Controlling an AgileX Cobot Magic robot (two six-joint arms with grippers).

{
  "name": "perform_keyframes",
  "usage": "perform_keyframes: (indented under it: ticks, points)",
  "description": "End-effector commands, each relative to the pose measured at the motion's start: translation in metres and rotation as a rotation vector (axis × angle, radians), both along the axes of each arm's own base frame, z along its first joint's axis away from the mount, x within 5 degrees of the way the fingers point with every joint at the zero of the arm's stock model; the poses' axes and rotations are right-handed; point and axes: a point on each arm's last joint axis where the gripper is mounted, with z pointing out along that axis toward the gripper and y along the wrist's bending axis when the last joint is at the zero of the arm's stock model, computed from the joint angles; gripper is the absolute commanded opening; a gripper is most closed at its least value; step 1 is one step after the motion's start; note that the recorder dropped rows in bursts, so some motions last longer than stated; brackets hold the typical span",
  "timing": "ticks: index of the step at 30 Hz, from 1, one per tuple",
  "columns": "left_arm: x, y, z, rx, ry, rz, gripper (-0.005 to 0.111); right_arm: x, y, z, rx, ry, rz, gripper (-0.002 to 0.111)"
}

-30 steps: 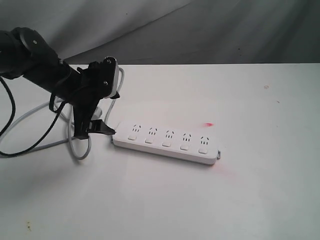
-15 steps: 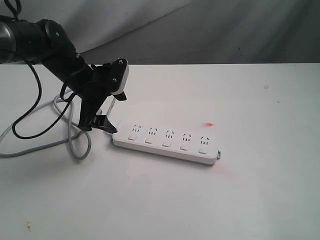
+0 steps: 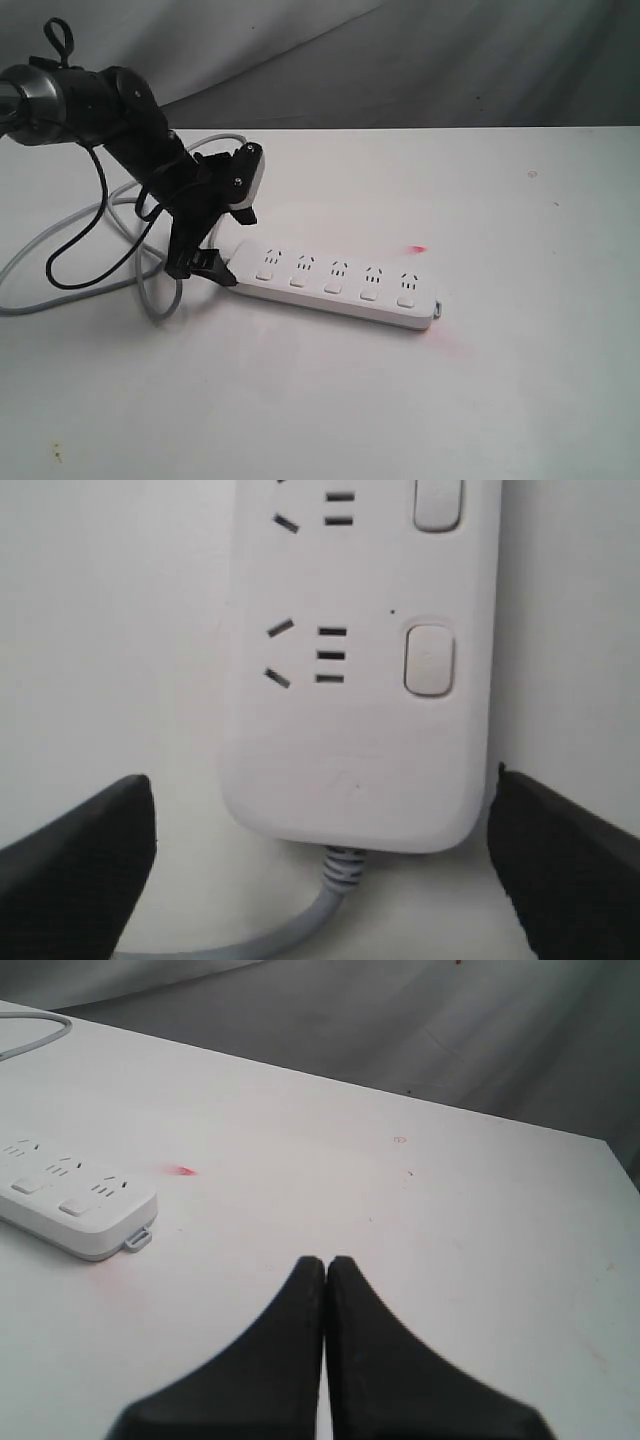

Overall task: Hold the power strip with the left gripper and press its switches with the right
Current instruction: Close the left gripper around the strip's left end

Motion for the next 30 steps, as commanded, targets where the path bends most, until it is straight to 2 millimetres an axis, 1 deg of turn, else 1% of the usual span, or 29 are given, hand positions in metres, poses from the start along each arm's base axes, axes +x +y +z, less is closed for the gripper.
perform_keyframes:
  ticks: [1, 4, 14, 19, 22, 30]
  points:
    - [0.001, 0.001, -0.004, -0.003, 0.021, 0.031, 0.084, 0.0, -0.001, 0.0, 0.002, -0.012, -0.01, 0.0]
    - [0.001, 0.001, -0.007, -0.002, 0.028, 0.031, 0.084, 0.0, -0.001, 0.0, 0.002, -0.012, -0.01, 0.0]
    - [0.0, 0.001, -0.008, -0.007, 0.054, 0.072, 0.084, 0.0, -0.001, 0.0, 0.002, -0.012, -0.01, 0.0]
    - [-0.002, 0.0, -0.015, -0.009, 0.094, 0.074, 0.084, 0.0, -0.001, 0.0, 0.002, -0.012, -0.01, 0.0]
    - [-0.003, 0.0, -0.019, -0.011, 0.114, 0.074, 0.081, 0.0, -0.001, 0.0, 0.002, -0.012, -0.01, 0.0]
    - [-0.003, -0.001, -0.017, -0.016, 0.132, 0.1, 0.08, 0.0, -0.001, 0.0, 0.002, -0.012, -0.01, 0.0]
